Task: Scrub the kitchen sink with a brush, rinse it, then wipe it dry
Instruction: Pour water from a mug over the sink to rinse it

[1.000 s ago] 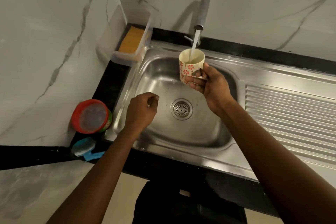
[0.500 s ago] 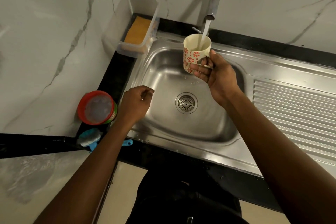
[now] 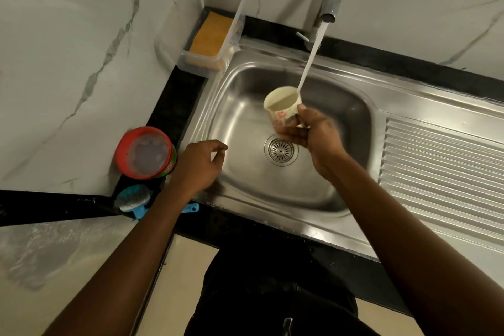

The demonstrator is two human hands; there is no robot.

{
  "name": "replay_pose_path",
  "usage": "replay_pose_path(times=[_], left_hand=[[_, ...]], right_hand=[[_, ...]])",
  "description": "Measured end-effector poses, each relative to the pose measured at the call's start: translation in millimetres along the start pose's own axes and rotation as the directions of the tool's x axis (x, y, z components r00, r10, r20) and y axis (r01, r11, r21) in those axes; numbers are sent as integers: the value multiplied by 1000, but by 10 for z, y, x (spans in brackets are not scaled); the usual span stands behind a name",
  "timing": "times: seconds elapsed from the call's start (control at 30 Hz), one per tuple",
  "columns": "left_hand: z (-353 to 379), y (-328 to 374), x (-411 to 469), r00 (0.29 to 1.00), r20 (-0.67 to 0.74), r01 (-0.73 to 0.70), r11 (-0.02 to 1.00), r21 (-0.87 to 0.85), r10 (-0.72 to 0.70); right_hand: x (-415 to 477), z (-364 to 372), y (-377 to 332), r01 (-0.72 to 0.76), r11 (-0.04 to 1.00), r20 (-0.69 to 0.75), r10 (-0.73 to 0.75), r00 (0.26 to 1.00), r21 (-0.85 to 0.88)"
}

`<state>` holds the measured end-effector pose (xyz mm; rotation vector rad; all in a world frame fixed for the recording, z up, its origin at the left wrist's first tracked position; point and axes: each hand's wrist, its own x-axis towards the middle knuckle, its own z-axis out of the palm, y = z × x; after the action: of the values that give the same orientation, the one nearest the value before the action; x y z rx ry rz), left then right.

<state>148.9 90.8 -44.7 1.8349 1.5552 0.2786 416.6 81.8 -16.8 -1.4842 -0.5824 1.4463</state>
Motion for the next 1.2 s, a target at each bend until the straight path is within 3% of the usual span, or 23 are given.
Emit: replay_pose_path(times=[0.1,0.17,0.23,0.33,0.43,0.63,0.73,0.77,0.83,0.87,0.9,0.97,1.2], left_hand=[[-57,57,-19,981,191,-104,931,349,38],[-72,63,-17,963,269,-145,865,480,12],[-70,36,-2,950,313,-170,834,525,-3],[-29,-21,11,931,365,-222,799,559,4],[32,-99,44,924,382,-215,799,561,-20],[115,-68,70,942,333,-164,831,531,-28],[96,80,56,958,286,-166,830,532,9],[85,116,52,960,279,-175,832,527,25],[48,162,71,959,281,-182,835,519,35],[34,181,83,960,275,-188,836,516,47],[25,201,100,960,271,-199,837,509,64],[19,259,131,957,276,-219,833,508,83],[253,81,344,926,305,-336,854,398,222]], right_hand=[[69,312,229,-35,975,18,40,999,-220],[82,446,337,11,870,95,41,995,-493],[60,489,369,128,667,232,70,970,-734],[-8,370,393,259,424,346,141,928,-868],[-35,51,443,242,320,308,176,935,-916],[64,-177,409,-48,469,125,330,936,-882],[233,126,342,-72,560,109,282,953,-825],[292,243,327,-120,674,66,244,968,-729],[392,462,283,-242,924,-54,237,970,-295],[400,551,252,-252,966,-90,246,965,-59],[402,599,230,-239,964,-125,253,959,116],[375,571,261,-190,940,-182,248,952,283],[0,15,640,-313,939,-217,338,916,140]])
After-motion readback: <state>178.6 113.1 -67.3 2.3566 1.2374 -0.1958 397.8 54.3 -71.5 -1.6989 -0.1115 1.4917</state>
